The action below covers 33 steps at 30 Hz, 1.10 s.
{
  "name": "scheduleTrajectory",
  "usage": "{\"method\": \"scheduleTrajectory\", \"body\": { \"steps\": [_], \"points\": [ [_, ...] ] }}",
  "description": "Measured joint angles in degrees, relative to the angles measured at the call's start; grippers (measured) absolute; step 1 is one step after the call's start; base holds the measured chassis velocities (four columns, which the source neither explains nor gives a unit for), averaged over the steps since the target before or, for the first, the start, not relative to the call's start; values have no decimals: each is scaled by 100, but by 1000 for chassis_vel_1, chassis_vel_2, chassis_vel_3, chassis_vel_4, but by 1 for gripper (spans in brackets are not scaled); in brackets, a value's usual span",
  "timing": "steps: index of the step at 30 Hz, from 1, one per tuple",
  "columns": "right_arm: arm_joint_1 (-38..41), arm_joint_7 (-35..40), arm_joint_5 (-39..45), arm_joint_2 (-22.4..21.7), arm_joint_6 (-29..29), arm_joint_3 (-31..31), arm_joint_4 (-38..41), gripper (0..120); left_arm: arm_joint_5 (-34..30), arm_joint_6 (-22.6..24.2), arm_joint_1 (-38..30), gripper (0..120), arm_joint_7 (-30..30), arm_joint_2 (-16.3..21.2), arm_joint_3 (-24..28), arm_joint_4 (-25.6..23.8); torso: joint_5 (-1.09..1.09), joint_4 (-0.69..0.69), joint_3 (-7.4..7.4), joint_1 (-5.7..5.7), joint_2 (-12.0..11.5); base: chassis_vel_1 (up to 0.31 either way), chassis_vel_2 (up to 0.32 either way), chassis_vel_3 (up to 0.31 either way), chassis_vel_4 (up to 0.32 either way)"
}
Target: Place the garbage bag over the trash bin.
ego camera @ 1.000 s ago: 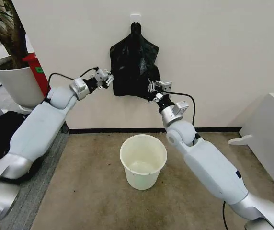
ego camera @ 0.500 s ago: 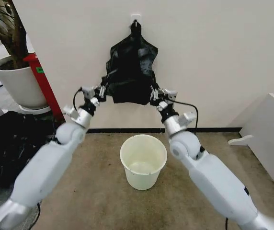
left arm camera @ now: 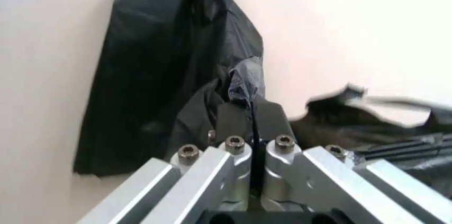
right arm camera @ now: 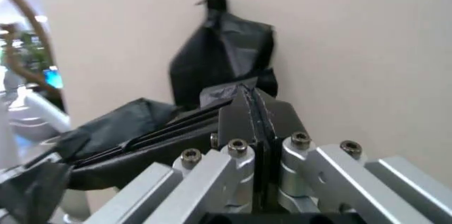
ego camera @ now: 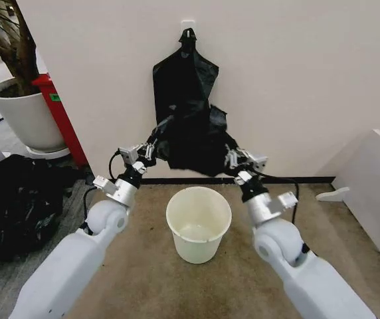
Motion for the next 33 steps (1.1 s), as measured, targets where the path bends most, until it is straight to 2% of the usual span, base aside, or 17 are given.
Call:
{"method": "scheduleTrajectory", "body": {
  "steps": [6, 16, 20, 25, 28, 33],
  "points": [
    [-466, 67, -93, 122, -24, 221, 163, 0, 2, 282, 308, 0, -197, -113, 86, -318, 0, 0, 0, 0, 0, 0, 0, 0, 0],
    [-618, 138, -190, 168, 71, 334, -343, 0, 354, 368, 628, 0, -262, -537, 265, -186, 0, 1, 1, 0, 0, 0, 0, 0, 0],
    [-654, 219, -197, 173, 107, 280, -555, 0, 731, 340, 781, 0, -280, -673, 283, -69, 0, 1, 1, 0, 0, 0, 0, 0, 0],
    [-798, 449, -248, 136, 45, 93, -649, 0, 1285, 282, 999, 0, -386, -654, 287, 13, 0, 1, 1, 0, 0, 0, 0, 0, 0],
    [-946, 791, -318, 96, -264, -181, -707, 0, 1643, 373, 1254, 0, -641, -621, 291, 69, 0, 1, 1, 0, 0, 0, 0, 0, 0],
    [-1008, 1182, -267, 94, -803, -429, -729, 0, 1766, 473, 1381, 0, -846, -664, 318, 194, -1, 2, 1, 0, 0, 0, 0, 0, 0]
  ]
}}
